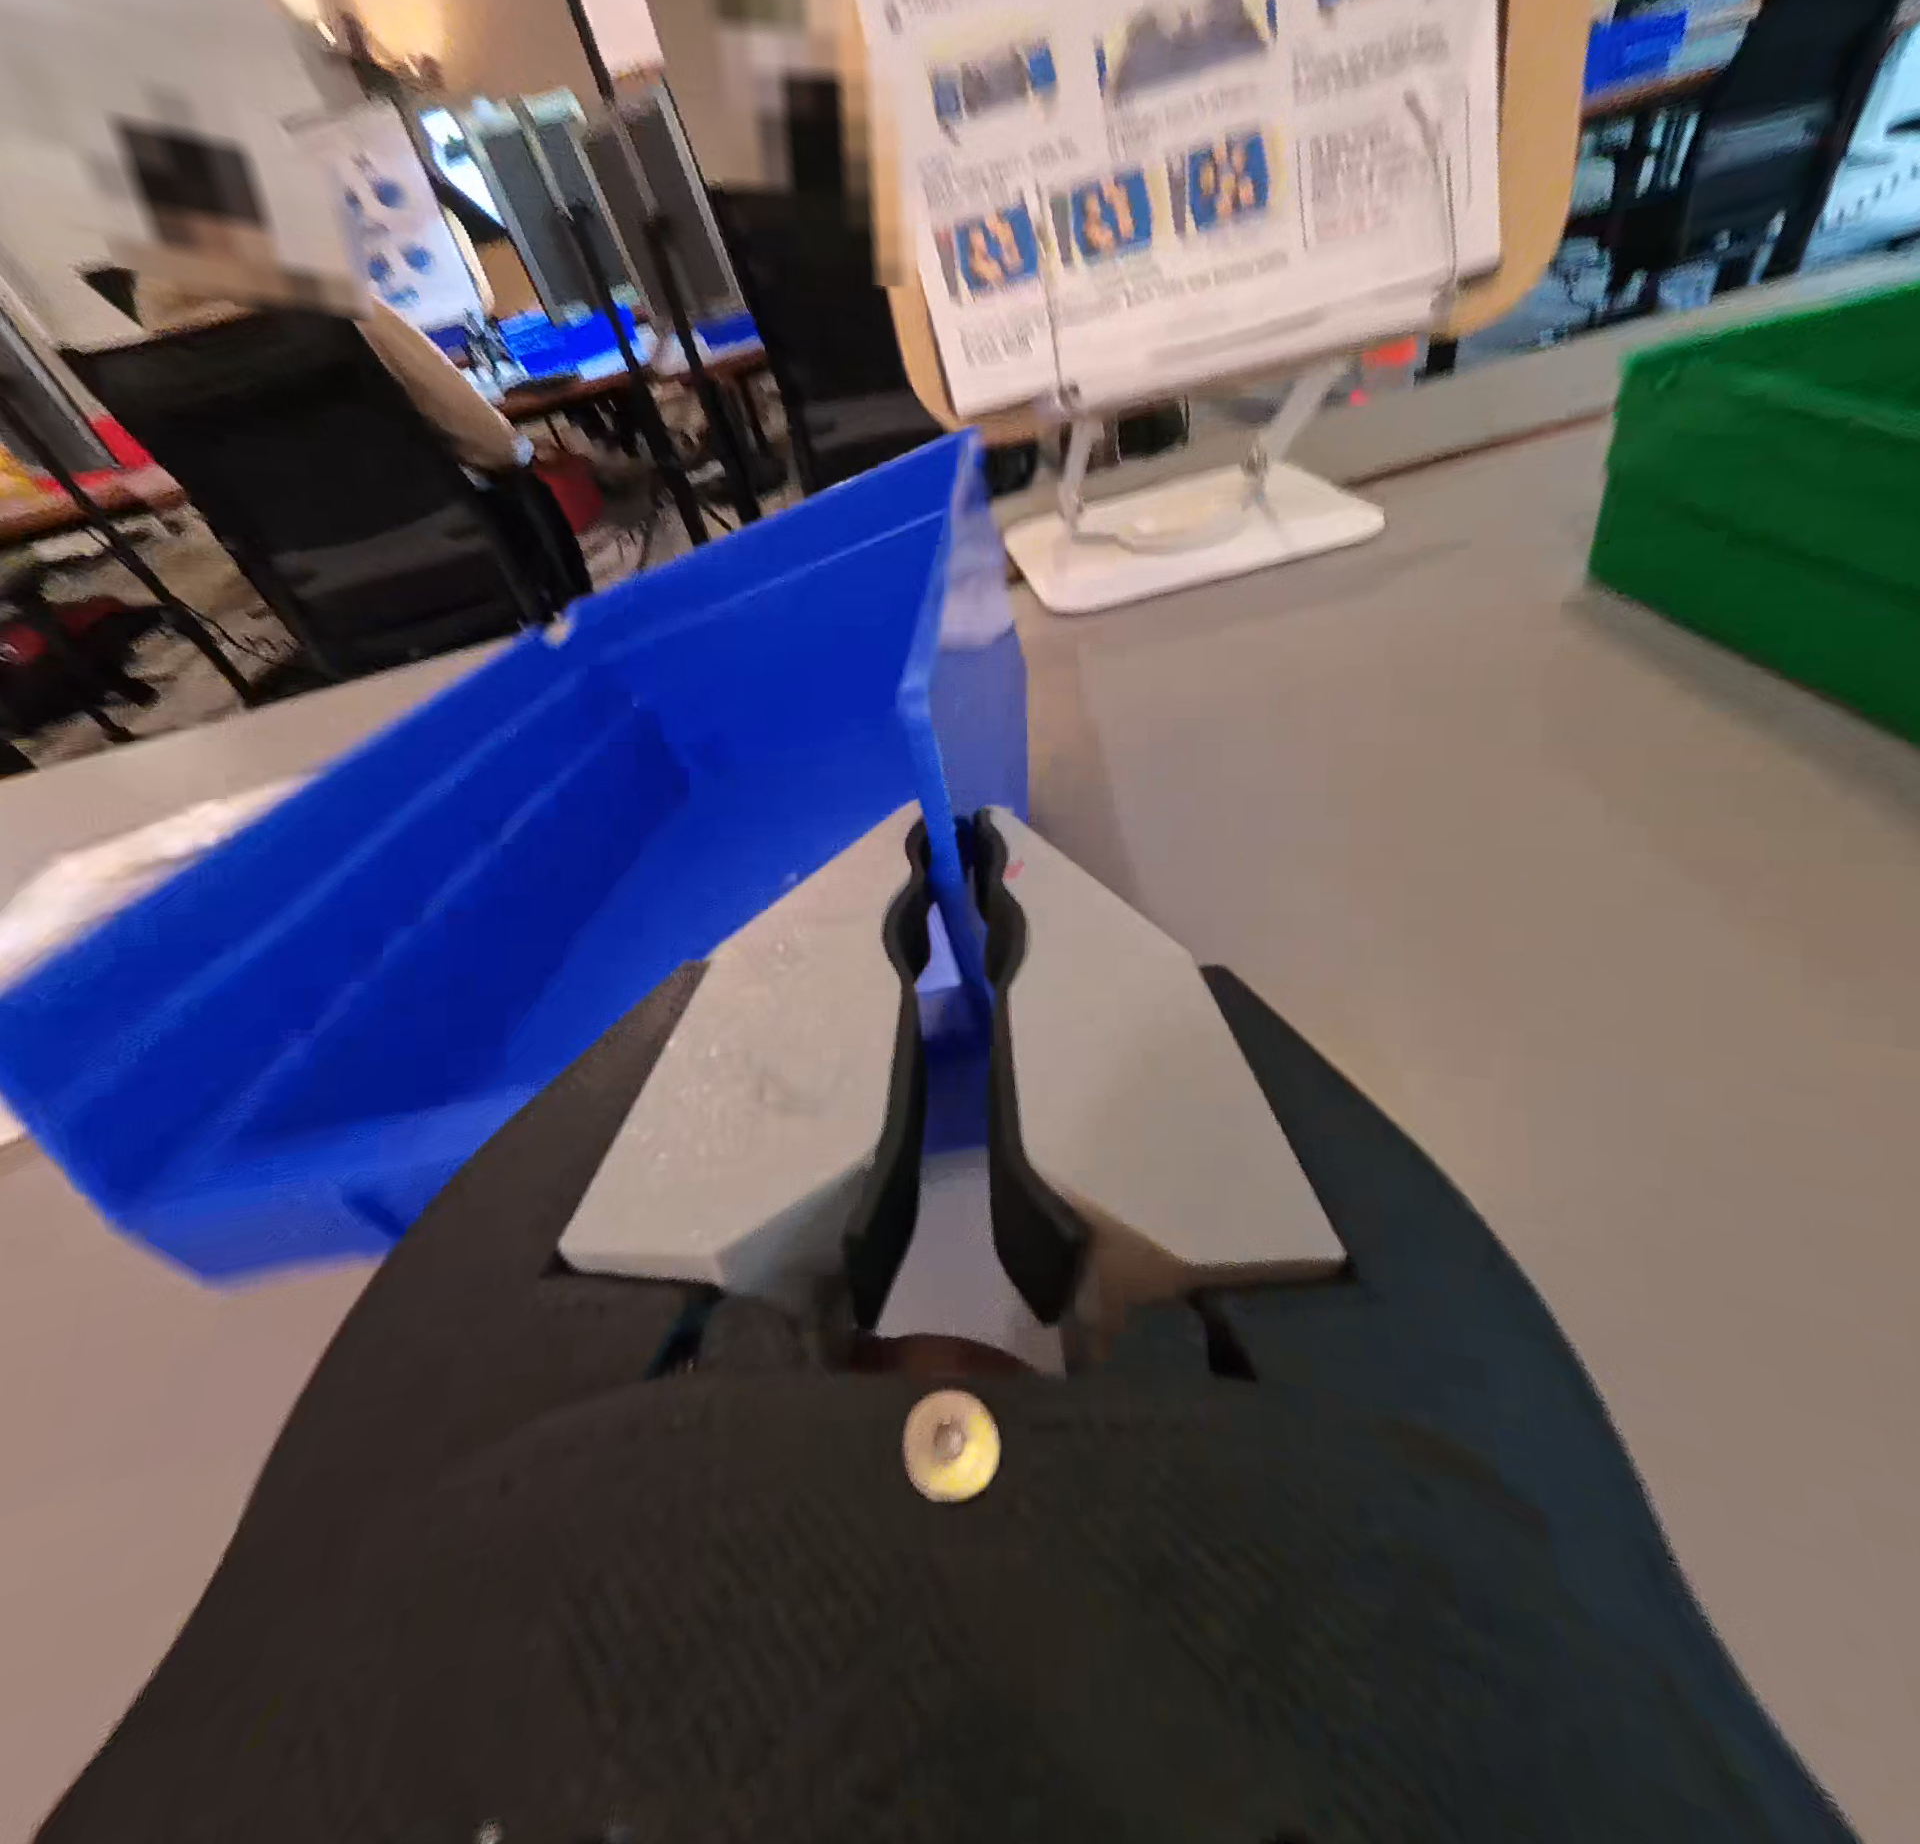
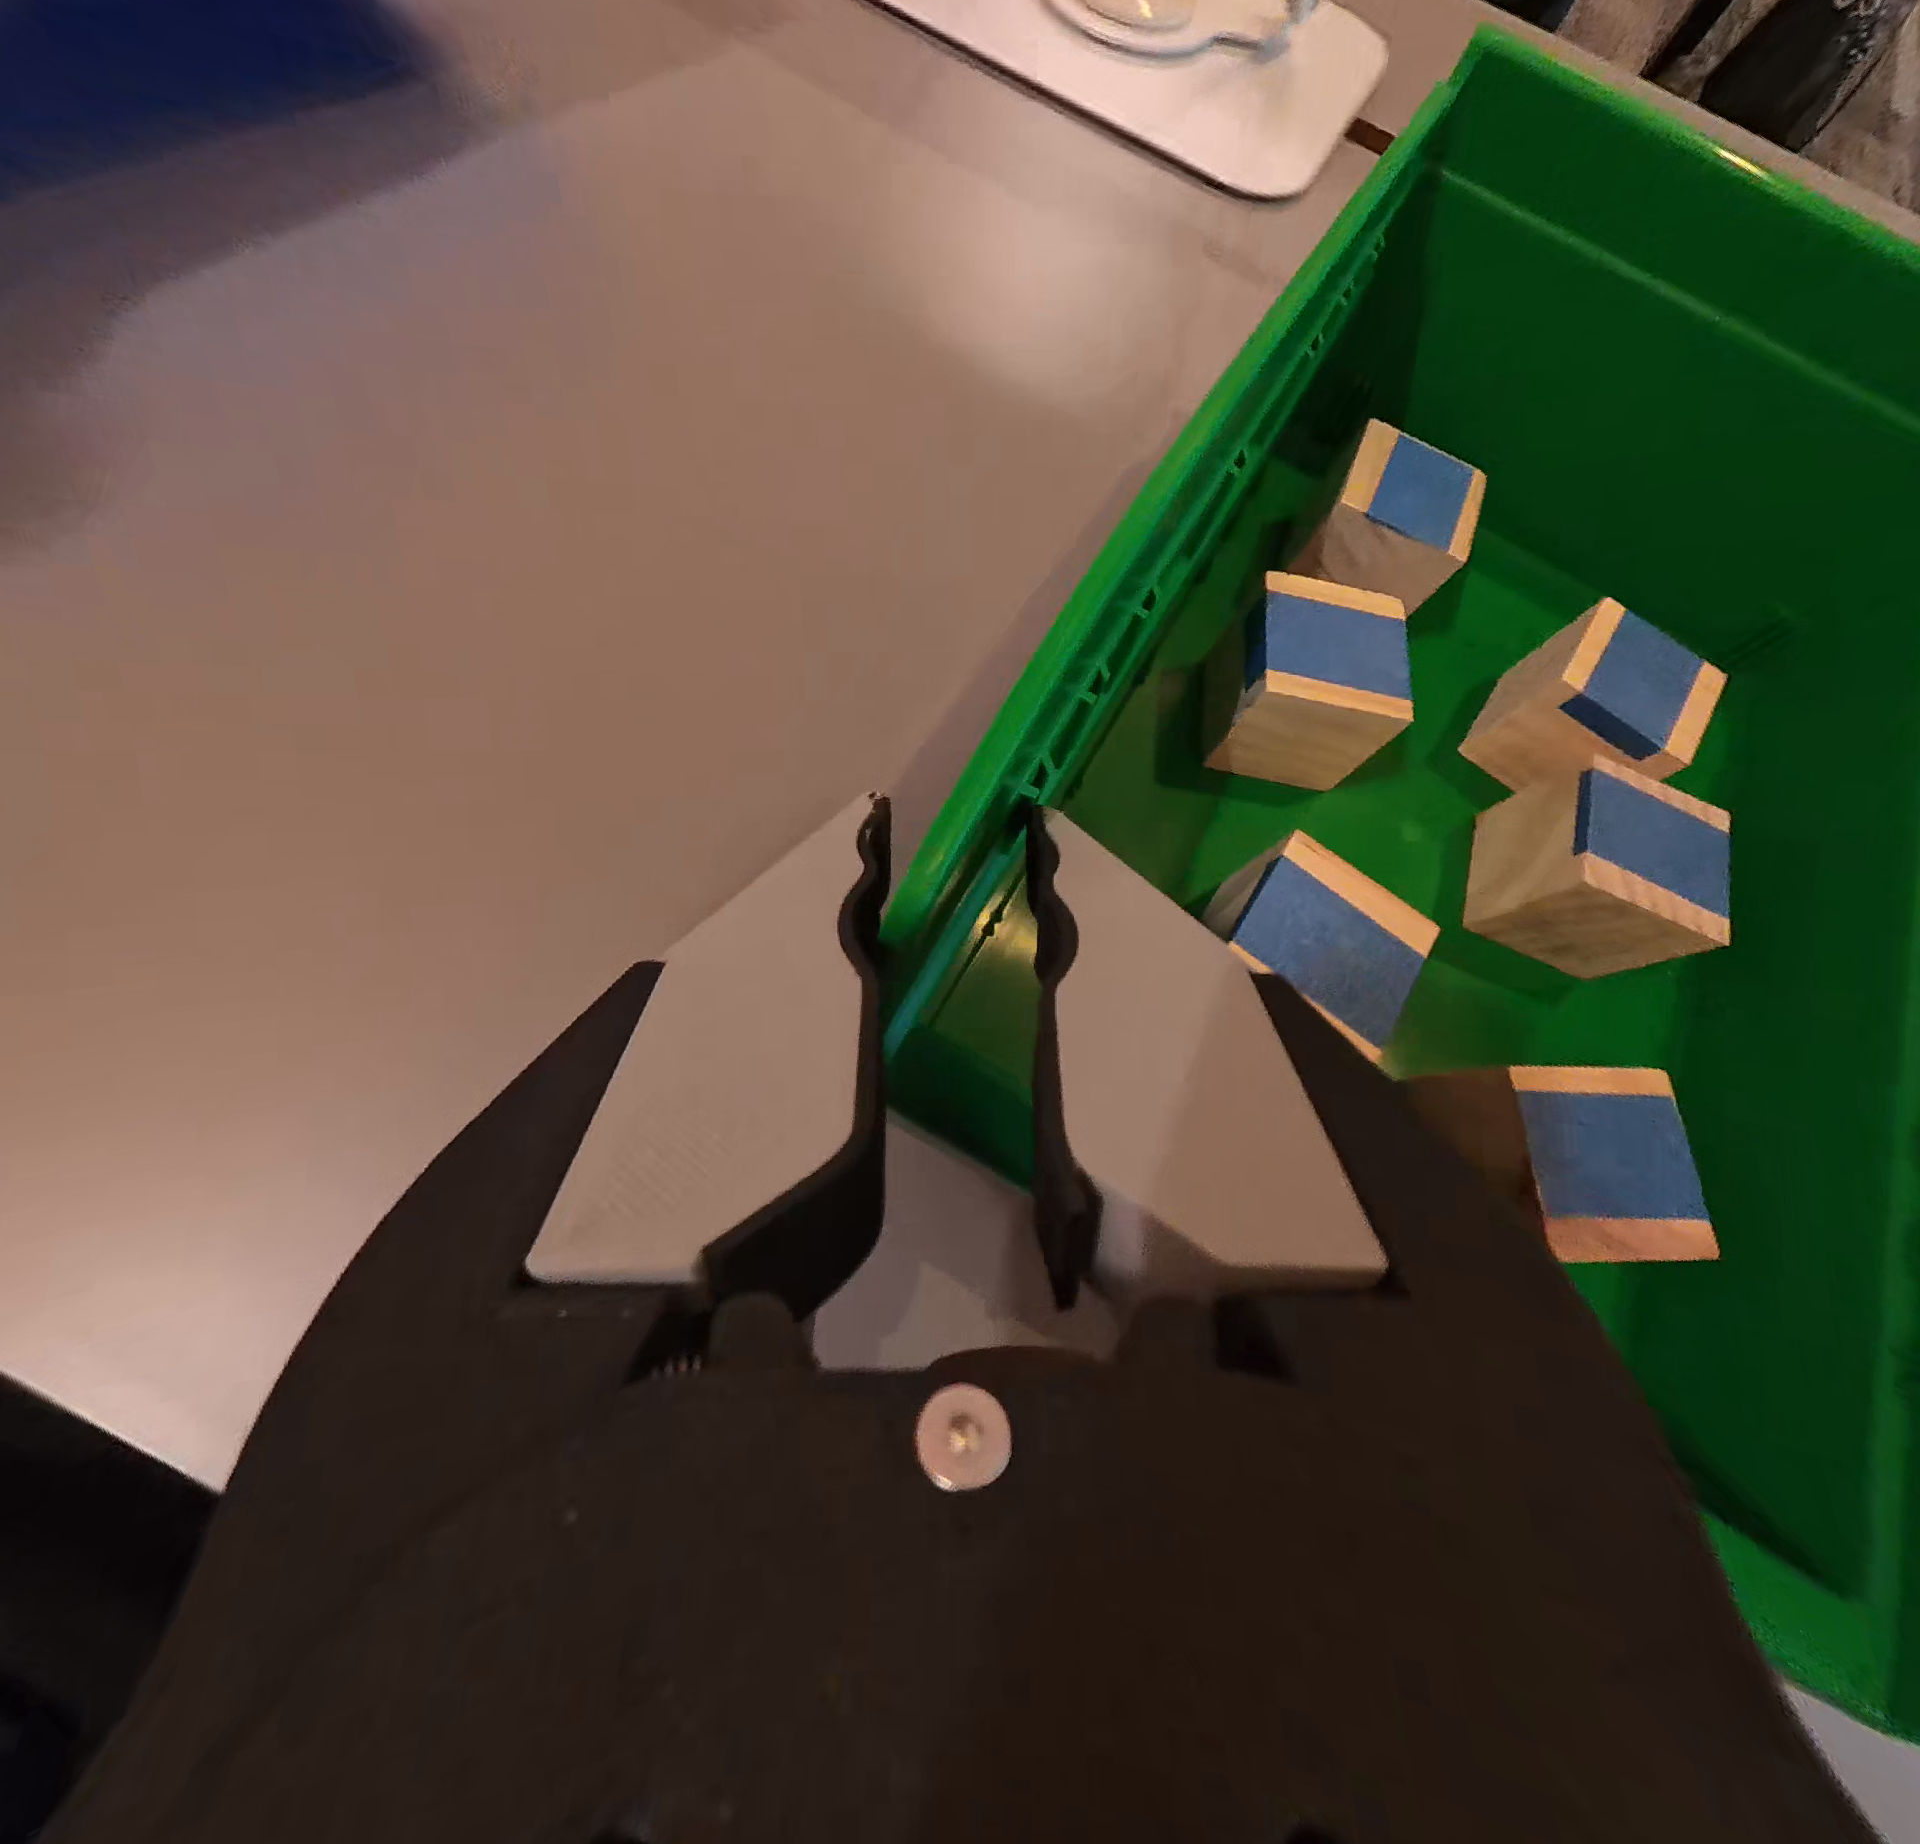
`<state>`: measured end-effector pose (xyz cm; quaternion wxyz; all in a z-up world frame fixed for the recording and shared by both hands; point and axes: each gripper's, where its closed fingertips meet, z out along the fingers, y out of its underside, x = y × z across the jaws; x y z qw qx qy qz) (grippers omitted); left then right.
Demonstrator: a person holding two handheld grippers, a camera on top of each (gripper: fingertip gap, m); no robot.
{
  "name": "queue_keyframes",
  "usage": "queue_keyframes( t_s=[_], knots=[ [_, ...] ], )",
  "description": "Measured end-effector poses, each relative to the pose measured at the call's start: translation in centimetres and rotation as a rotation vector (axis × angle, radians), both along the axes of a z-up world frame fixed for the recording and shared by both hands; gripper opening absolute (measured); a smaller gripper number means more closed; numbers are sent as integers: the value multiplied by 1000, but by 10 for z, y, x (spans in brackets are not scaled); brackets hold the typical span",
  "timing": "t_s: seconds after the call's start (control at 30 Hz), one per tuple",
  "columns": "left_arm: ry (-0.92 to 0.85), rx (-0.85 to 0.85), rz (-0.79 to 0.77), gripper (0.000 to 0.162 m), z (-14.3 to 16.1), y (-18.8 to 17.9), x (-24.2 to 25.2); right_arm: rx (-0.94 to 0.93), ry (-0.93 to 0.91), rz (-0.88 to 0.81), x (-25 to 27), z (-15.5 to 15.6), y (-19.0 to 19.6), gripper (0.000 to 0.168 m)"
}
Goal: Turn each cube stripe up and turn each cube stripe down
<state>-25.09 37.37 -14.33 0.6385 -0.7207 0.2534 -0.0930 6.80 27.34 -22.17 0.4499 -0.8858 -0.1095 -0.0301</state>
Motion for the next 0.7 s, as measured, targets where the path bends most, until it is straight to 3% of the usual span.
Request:
queue_keyframes(
  t_s=[0.3, 0.47, 0.57, 0.7],
  knots=[
    [-193, 272, 63, 3, 114, -57, -71, -2, 131, 187, -198, 2, 38, 27],
    [-252, 412, 109, 3, 154, -90, -101, 7, 231, 361, -328, 23, 57, 33],
    [-247, 443, 146, 3, 160, -97, -117, 102, 257, 444, -364, 61, 50, 33],
    [-218, 460, 130, 2, 162, -102, -116, 226, 262, 539, -347, 103, 13, 35]
  ],
)
